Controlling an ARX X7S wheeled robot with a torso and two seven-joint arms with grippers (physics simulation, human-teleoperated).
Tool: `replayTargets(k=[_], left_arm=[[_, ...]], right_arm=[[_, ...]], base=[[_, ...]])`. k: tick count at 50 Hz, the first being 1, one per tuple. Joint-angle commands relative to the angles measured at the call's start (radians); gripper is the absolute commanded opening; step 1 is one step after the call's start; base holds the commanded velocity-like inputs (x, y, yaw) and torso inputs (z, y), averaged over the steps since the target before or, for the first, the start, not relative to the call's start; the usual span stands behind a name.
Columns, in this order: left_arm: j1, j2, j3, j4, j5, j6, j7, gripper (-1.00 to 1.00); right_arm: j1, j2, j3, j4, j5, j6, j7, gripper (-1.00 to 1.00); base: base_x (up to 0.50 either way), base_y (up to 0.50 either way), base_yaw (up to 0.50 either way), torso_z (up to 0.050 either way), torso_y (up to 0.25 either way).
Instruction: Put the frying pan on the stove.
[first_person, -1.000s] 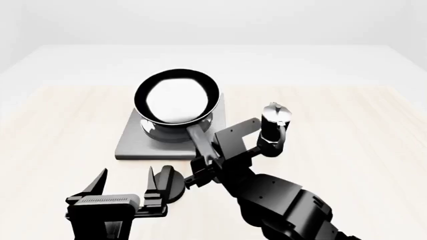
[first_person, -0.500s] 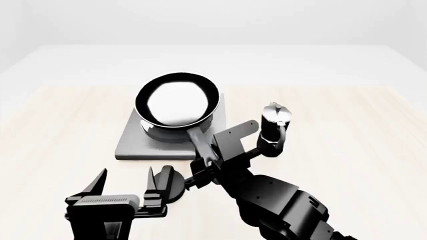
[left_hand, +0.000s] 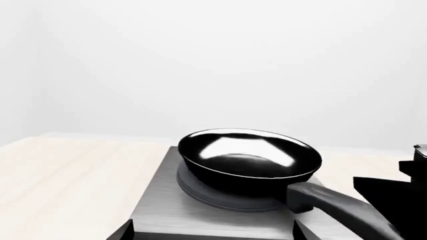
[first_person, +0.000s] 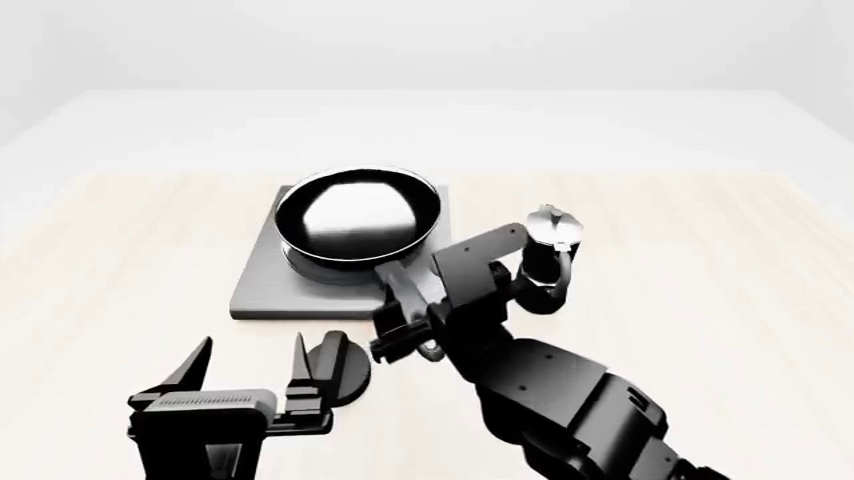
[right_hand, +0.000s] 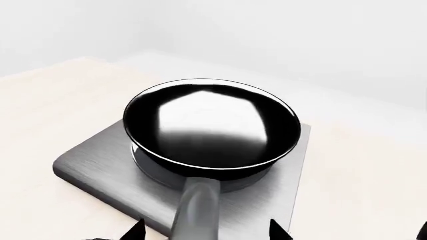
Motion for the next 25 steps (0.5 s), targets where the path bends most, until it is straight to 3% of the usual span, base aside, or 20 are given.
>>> replayTargets(k=[1,25], left_arm=[[-0.001,-0.002,-0.002,-0.003,-0.004,0.002,-0.003,1.00],[0.008,-0.013,-0.007,0.018,-0.012,0.002,-0.013,1.00]], right_arm=[[-0.019,0.048,0.034,-0.167,0.026,0.022,0.053,1.00],[-0.112,0.130,0.084,-0.364,0.040,-0.050,0.109,1.00]], base=[[0.00,0.00,0.00,0.000,0.000],[0.00,0.00,0.00,0.000,0.000]])
